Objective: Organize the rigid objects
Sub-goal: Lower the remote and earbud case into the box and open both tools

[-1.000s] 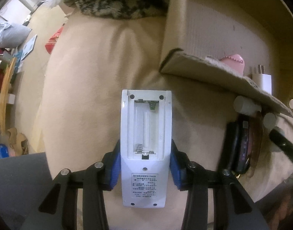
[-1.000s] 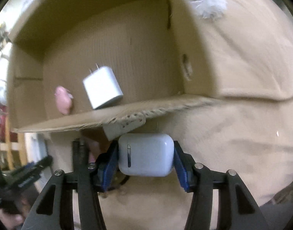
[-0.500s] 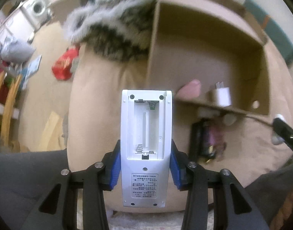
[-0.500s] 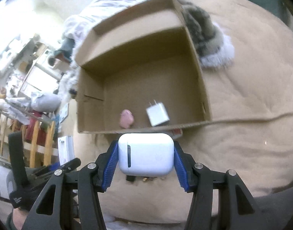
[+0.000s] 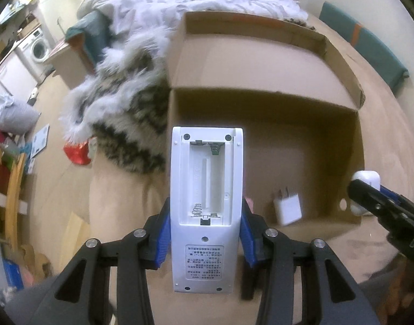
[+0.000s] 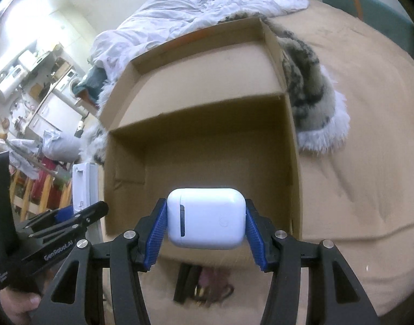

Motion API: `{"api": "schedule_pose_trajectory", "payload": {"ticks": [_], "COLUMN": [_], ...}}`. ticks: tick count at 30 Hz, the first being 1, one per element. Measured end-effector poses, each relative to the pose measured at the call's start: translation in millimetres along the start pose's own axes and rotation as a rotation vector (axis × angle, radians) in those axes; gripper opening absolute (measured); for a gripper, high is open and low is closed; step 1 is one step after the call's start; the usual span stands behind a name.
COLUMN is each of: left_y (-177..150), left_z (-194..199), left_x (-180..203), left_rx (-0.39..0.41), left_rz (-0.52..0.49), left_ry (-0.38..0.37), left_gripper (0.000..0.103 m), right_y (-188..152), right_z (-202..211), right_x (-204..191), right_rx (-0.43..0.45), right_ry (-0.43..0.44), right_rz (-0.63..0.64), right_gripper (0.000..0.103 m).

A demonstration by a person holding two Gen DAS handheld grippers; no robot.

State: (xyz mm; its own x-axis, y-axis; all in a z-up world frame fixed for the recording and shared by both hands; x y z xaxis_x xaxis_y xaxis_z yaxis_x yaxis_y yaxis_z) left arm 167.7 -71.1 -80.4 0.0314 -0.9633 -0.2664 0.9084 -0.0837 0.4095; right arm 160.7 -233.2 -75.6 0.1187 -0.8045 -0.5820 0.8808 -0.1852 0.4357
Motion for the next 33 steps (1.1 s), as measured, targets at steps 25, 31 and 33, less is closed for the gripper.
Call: {"api": "schedule_pose_trajectory", "payload": {"ticks": [25, 31, 33], "left_y": [7, 1, 0], "left_z": [-75, -82, -83], "left_x": [34, 40, 41], "left_rx": [-0.023, -0.049, -0.04], "left_rz": [-0.011, -0.022, -0.029], "left_ry": [-0.034, -0.05, -0.044], "left_gripper": [0.041, 0.041, 0.041], "right_y": [-2, -9, -9], "right_z": [-83, -94, -97], "right_x": [25, 39, 43], "right_rx": [-0.113, -0.151, -0.159], "right_ry": [-0.065, -0.088, -0.096], "right_rz": [0.031, -0.021, -0.033], "right_gripper": [0.058, 0.058, 0.058]}}
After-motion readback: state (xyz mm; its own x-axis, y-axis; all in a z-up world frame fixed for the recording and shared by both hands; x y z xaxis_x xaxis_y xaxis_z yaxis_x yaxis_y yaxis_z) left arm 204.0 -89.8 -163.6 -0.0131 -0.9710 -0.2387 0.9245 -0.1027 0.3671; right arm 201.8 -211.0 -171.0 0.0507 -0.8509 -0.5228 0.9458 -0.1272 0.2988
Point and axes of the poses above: each gripper's, at about its wrist camera, not at the fingertips, and z roughly against the way its jaws point, x to its right, y to its top, the point moved 9 cm from there along -z, roughly the way its jaws point, and after that the axes turned 15 degrees about y, right-handed, at the moved point
